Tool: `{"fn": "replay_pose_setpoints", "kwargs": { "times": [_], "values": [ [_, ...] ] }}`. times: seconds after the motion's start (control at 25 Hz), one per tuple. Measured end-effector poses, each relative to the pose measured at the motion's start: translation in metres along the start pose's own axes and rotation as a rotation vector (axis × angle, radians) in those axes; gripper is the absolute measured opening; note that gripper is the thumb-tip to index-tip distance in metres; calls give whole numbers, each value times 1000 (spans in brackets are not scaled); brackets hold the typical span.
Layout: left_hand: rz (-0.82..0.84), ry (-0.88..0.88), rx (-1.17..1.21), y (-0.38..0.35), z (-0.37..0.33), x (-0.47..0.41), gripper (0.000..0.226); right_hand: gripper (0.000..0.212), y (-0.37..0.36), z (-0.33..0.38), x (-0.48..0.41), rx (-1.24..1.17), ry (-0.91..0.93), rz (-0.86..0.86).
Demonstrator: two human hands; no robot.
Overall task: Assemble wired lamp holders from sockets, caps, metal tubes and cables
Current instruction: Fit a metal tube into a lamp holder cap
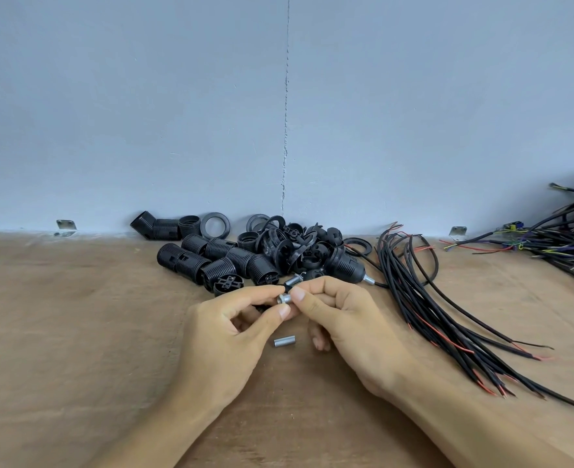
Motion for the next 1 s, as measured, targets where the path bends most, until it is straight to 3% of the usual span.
{"fn": "replay_pose_setpoints", "kwargs": {
  "times": [0.32,0.56,0.88,1.0],
  "values": [
    [32,18,-4,-5,7,0,30,34,1,2,3,161,22,-50],
    [89,89,90,-10,13,-1,15,15,-3,6,4,94,78,-23],
    [79,108,121,-6,14,-3,14,12,-6,10,7,67,48,4],
    [68,108,134,-5,14,-3,16,28,-6,9,7,133,17,-11]
  ]
}}
Point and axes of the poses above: each hand's wrist, its own x-axis away from the middle knuckle, its own y-axis out of the back of the hand, z = x × y, the point moved 10 cm from there along -x, towards the middle knuckle, and after that the axes turned 5 degrees about -x, right-handed, at the moved point
